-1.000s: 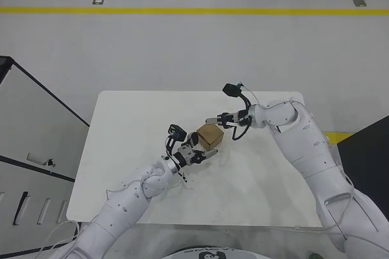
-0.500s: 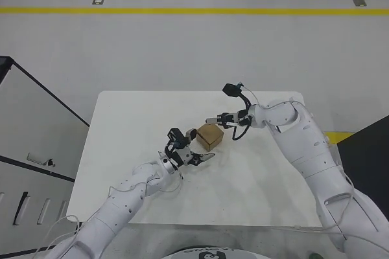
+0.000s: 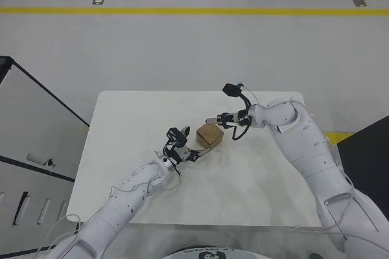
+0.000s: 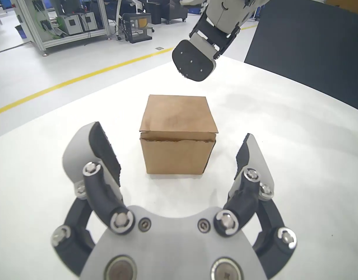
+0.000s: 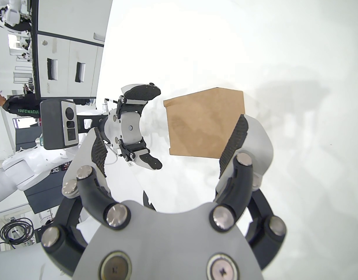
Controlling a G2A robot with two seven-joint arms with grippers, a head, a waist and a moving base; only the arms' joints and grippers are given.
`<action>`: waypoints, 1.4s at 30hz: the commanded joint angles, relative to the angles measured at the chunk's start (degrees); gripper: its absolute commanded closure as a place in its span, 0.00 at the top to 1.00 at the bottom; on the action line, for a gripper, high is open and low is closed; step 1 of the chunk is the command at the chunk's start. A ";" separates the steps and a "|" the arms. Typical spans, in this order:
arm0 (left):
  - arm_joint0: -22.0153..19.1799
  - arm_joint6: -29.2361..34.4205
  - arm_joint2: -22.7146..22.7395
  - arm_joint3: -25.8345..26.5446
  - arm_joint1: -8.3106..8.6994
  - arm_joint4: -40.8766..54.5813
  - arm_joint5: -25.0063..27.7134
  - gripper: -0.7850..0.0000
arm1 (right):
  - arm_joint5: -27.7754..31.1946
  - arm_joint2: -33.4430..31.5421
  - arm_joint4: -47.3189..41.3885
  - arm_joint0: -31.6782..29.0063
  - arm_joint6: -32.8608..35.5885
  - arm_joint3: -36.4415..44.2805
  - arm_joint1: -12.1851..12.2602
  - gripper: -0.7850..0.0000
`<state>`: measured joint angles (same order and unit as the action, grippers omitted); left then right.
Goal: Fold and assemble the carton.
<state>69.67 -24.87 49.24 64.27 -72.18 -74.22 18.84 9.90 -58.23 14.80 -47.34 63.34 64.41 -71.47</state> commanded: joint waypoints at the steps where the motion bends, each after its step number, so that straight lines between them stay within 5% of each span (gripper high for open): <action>1: 0.01 0.03 0.02 0.02 0.02 0.00 0.04 1.00 | 0.00 0.00 0.00 0.00 0.00 0.00 0.00 1.00; 10: -0.23 1.52 -1.41 -0.41 -0.97 -1.60 -4.70 1.00 | 0.00 0.00 0.00 0.00 0.00 0.00 0.00 1.00; 25: -0.21 2.75 -1.82 -1.01 -1.58 -1.63 -5.34 1.00 | -0.06 -0.15 0.33 -0.25 0.31 2.53 0.31 1.00; 27: -0.64 2.84 -2.12 -1.71 -1.85 -1.69 -5.45 1.00 | -0.12 -0.03 -0.02 0.37 1.54 3.40 0.34 0.77; 28: -0.86 2.78 -2.25 -2.08 -1.99 -1.64 -5.45 1.00 | -0.17 0.15 -0.01 0.75 2.38 3.73 0.35 0.49; 30: -1.25 2.68 -2.56 -2.96 -2.27 -1.63 -5.41 1.00 | -0.26 0.64 -0.09 1.59 3.82 4.31 0.31 0.11; 31: -1.43 2.56 -2.69 -3.38 -2.41 -1.56 -5.41 1.00 | -0.26 1.00 -0.12 2.05 4.66 4.50 0.27 0.00; 42: -2.06 1.63 -3.11 -4.64 -2.95 -1.17 -5.54 1.00 | 0.12 2.97 1.03 2.77 6.32 4.45 0.06 0.00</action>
<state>67.61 -23.24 46.14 59.63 -75.13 -75.39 13.30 10.14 -55.65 15.22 -44.14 70.16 68.94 -71.39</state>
